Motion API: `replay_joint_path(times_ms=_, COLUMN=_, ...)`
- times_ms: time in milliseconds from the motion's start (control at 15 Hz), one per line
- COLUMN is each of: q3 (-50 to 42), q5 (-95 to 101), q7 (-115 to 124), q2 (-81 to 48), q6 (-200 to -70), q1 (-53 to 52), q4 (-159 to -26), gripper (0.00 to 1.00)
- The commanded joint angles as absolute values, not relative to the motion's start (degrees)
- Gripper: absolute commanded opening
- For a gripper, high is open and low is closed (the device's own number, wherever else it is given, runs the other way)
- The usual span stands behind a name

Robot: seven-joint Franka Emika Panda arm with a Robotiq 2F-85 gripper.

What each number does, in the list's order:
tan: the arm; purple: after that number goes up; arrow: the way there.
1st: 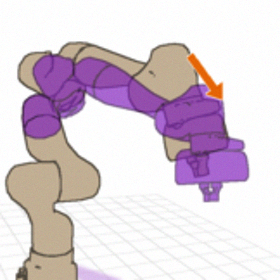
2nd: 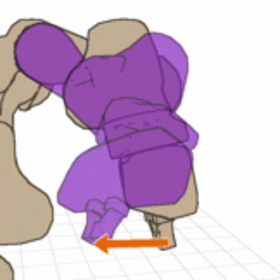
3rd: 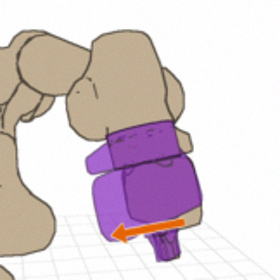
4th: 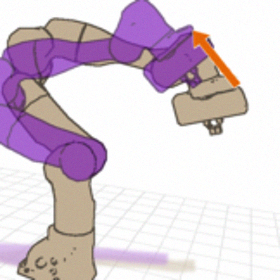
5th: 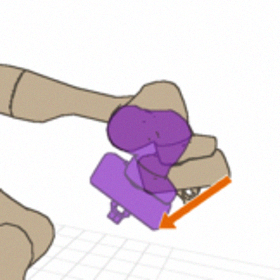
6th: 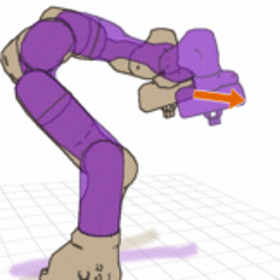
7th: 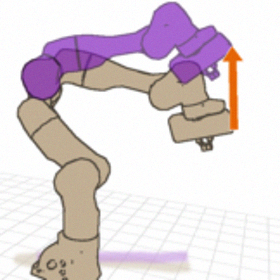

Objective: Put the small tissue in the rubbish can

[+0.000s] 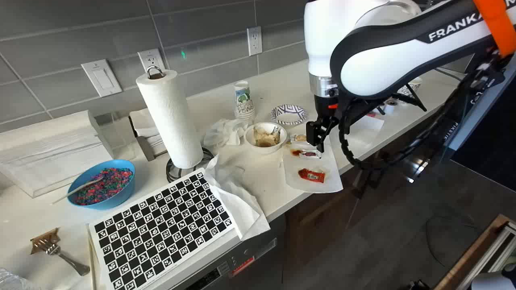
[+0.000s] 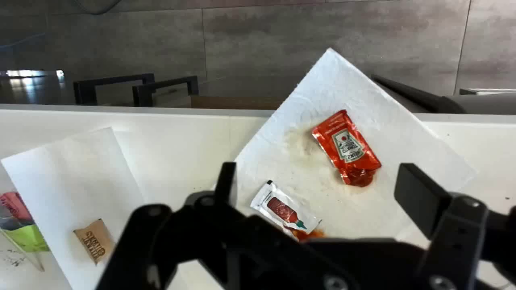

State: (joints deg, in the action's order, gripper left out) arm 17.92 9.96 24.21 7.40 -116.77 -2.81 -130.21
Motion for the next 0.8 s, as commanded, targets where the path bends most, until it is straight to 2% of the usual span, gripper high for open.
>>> replay_joint_path(times_ms=0, q3=15.8, q5=10.3, q7=24.4, q2=7.3, q6=-116.6, q1=-5.0, q4=-130.1, gripper=1.00)
replay_joint_path(times_ms=400, q3=15.8, q5=10.3, q7=24.4, q2=7.3, q6=-116.6, q1=-5.0, q4=-130.1, gripper=1.00)
replay_joint_path(times_ms=733, q3=9.9, q5=8.8, q7=24.3, q2=5.4, q6=-123.8, q1=-2.8, q4=-129.1, gripper=1.00)
